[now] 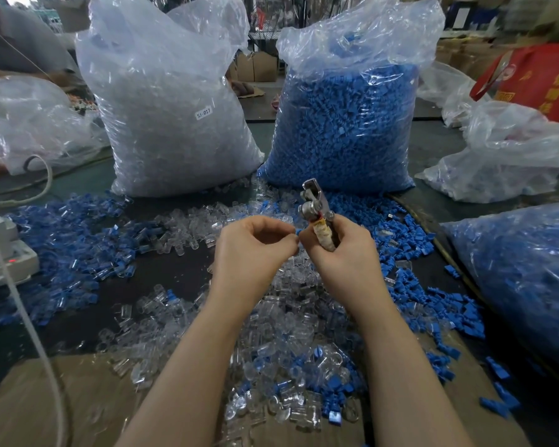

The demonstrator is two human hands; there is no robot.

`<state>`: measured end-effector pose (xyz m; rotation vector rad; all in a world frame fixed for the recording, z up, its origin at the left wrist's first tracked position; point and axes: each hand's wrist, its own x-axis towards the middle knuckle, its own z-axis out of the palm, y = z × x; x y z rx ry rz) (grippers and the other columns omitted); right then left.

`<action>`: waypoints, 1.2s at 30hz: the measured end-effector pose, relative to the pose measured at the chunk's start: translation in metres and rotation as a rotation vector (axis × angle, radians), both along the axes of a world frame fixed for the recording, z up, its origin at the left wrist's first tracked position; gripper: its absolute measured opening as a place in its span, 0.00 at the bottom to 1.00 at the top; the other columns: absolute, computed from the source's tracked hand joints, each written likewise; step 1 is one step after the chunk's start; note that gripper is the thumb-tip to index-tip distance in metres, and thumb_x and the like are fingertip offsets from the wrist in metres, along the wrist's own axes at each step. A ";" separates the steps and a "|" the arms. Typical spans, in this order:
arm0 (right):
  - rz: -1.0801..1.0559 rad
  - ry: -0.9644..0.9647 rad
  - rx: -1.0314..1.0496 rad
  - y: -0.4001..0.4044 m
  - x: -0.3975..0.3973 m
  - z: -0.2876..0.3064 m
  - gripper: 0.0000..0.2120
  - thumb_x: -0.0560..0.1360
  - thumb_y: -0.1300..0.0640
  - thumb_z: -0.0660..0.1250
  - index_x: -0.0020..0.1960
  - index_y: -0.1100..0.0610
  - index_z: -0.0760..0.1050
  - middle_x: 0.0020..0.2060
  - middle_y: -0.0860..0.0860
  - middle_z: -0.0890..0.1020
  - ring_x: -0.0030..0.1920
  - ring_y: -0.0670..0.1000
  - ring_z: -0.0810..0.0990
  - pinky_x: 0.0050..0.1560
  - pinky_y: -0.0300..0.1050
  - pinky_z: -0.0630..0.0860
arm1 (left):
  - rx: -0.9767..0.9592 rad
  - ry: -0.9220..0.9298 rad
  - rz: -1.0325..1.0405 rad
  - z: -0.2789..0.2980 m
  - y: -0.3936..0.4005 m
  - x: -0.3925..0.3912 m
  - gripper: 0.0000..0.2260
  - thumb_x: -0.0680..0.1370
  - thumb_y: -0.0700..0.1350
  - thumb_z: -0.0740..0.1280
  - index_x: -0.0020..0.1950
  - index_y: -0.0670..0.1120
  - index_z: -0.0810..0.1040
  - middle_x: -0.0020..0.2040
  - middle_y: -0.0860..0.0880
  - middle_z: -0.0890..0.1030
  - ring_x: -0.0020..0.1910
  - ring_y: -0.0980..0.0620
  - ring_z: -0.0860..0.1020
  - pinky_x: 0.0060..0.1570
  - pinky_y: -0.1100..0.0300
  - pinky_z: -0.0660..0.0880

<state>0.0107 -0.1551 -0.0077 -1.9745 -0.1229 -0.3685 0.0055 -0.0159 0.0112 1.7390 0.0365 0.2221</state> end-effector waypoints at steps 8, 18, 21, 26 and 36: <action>0.060 0.073 0.068 0.003 -0.003 0.003 0.08 0.68 0.49 0.66 0.44 0.51 0.79 0.35 0.47 0.82 0.37 0.51 0.79 0.40 0.55 0.78 | 0.053 -0.062 0.045 -0.002 0.002 0.001 0.05 0.71 0.40 0.76 0.40 0.48 0.83 0.34 0.52 0.84 0.36 0.55 0.84 0.40 0.60 0.80; 0.085 0.117 -0.041 -0.005 -0.001 0.001 0.10 0.67 0.48 0.66 0.45 0.51 0.79 0.37 0.49 0.83 0.41 0.54 0.81 0.46 0.60 0.79 | -0.220 -0.116 -0.039 0.000 0.007 0.002 0.06 0.76 0.34 0.70 0.43 0.44 0.80 0.35 0.51 0.83 0.37 0.55 0.83 0.40 0.67 0.77; 0.128 0.131 -0.092 -0.005 -0.002 0.000 0.12 0.67 0.49 0.66 0.46 0.55 0.78 0.39 0.54 0.82 0.42 0.59 0.80 0.47 0.63 0.78 | -0.268 -0.142 -0.050 -0.001 0.006 0.002 0.06 0.76 0.33 0.70 0.43 0.44 0.80 0.36 0.52 0.83 0.39 0.54 0.83 0.42 0.66 0.78; 0.172 0.156 -0.114 -0.004 -0.004 0.001 0.11 0.67 0.51 0.66 0.47 0.56 0.77 0.38 0.56 0.81 0.41 0.61 0.78 0.44 0.62 0.76 | -0.263 -0.193 -0.079 -0.001 0.007 0.001 0.07 0.76 0.32 0.69 0.43 0.44 0.79 0.35 0.53 0.83 0.39 0.57 0.82 0.42 0.67 0.78; 0.164 0.154 -0.159 -0.004 -0.005 0.002 0.12 0.66 0.50 0.64 0.48 0.54 0.76 0.39 0.52 0.82 0.42 0.57 0.79 0.47 0.62 0.77 | -0.262 -0.234 -0.156 0.001 0.008 -0.002 0.06 0.76 0.32 0.68 0.44 0.43 0.79 0.36 0.53 0.83 0.38 0.58 0.81 0.41 0.68 0.77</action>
